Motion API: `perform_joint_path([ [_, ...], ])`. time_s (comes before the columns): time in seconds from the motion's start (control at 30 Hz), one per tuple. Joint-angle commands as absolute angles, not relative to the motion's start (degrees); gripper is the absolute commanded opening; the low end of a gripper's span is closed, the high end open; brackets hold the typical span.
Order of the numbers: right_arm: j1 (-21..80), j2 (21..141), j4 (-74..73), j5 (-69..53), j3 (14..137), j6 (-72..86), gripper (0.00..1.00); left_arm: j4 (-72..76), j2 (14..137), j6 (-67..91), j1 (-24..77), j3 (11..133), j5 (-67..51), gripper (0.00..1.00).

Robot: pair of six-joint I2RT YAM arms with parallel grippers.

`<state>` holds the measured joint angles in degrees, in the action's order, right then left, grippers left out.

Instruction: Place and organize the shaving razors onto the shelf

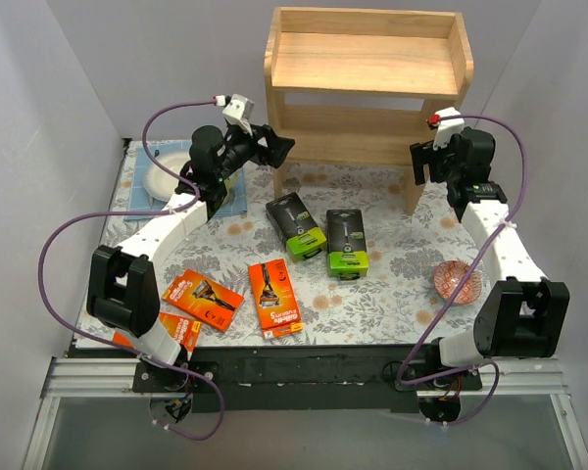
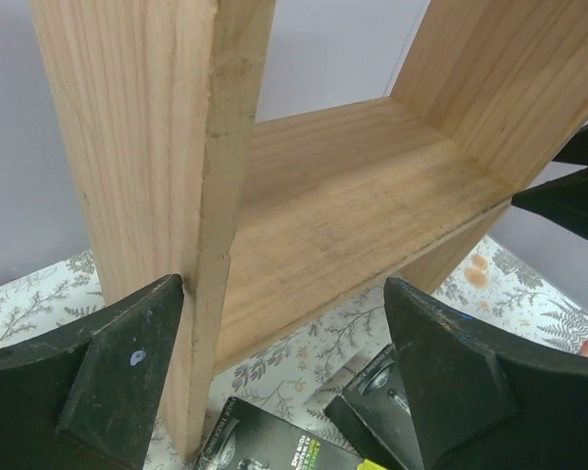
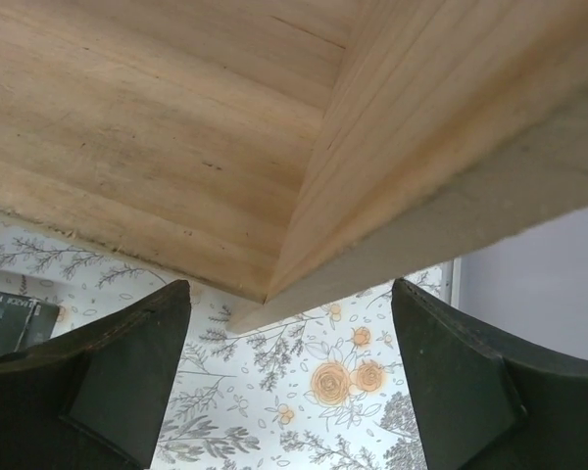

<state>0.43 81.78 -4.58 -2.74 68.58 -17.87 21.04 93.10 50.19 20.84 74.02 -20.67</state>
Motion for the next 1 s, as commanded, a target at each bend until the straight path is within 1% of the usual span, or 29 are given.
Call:
perform_joint_path([
  [0.0,0.5,76.0,-6.8,-0.9,69.3,-13.4,0.92,17.5,89.5,45.9,21.2,75.4,-22.2,0.85],
  [0.07,0.5,72.9,-10.4,-1.0,68.3,-11.7,0.93,12.3,85.4,42.7,21.2,73.5,-23.7,0.89],
  [0.1,0.5,69.6,-14.5,-1.8,67.8,-11.2,0.93,10.0,83.3,41.9,21.2,72.7,-24.0,0.98],
  [0.2,0.5,62.4,-21.5,-6.1,64.2,-11.9,0.93,1.5,75.4,42.4,21.1,68.3,-22.6,0.98],
  [0.27,0.5,59.4,-25.1,-8.3,61.5,-14.4,0.93,-3.7,70.1,43.9,21.0,64.1,-24.2,0.98],
  [0.33,0.5,57.0,-30.0,-10.0,60.7,-16.2,0.93,-5.1,67.0,44.7,20.8,60.4,-26.3,0.98],
  [0.37,0.5,56.7,-31.4,-10.9,60.7,-16.5,0.93,-5.1,64.8,47.0,20.9,55.8,-28.7,0.98],
  [0.43,0.5,56.7,-33.7,-14.1,60.6,-16.6,0.92,-3.4,63.5,51.2,20.9,51.1,-29.3,0.98],
  [0.47,0.5,56.9,-33.7,-15.5,60.6,-15.8,0.91,-1.0,63.5,53.4,20.9,47.5,-29.8,0.98],
  [0.5,0.5,57.6,-33.7,-17.1,60.5,-15.6,0.91,-0.4,64.4,58.5,20.8,45.7,-30.1,0.98],
  [0.57,0.6,58.6,-32.6,-20.9,59.4,-14.3,0.89,4.5,66.2,62.6,21.0,43.3,-30.1,0.97],
  [0.6,0.7,59.9,-32.1,-21.5,58.9,-13.5,0.88,4.8,67.9,61.7,21.6,42.7,-29.4,0.96],
  [0.63,1.1,62.3,-29.3,-25.0,56.8,-10.2,0.86,4.2,70.5,55.3,22.8,42.7,-28.8,0.96],
  [0.67,1.3,64.3,-28.8,-25.2,55.7,-6.1,0.84,2.2,72.3,53.8,23.4,43.8,-28.5,0.96],
  [0.7,1.6,65.5,-28.4,-25.1,55.4,-3.8,0.84,0.4,75.4,52.9,23.6,46.9,-29.3,0.95],
  [0.73,2.5,66.7,-28.1,-26.2,55.1,-2.5,0.83,-2.5,76.9,52.6,23.9,48.0,-30.8,0.94],
  [0.77,3.6,69.1,-27.4,-27.1,54.8,-2.8,0.8,-2.9,77.9,52.5,25.5,48.8,-32.6,0.93],
  [0.8,5.1,70.0,-27.3,-25.2,54.8,-4.6,0.79,-3.0,78.5,52.3,26.9,49.3,-33.4,0.92],
  [0.83,7.3,70.7,-26.4,-24.6,54.2,-5.4,0.8,-2.9,79.9,52.4,28.7,49.5,-32.6,0.92],
  [0.9,7.6,71.4,-23.2,-23.9,52.0,-4.0,0.8,-2.6,81.5,52.4,33.6,49.9,-28.7,0.92],
  [0.97,7.8,72.2,-23.6,-23.0,51.5,-1.9,0.8,-1.9,83.2,52.1,37.5,50.9,-25.9,0.9],
])
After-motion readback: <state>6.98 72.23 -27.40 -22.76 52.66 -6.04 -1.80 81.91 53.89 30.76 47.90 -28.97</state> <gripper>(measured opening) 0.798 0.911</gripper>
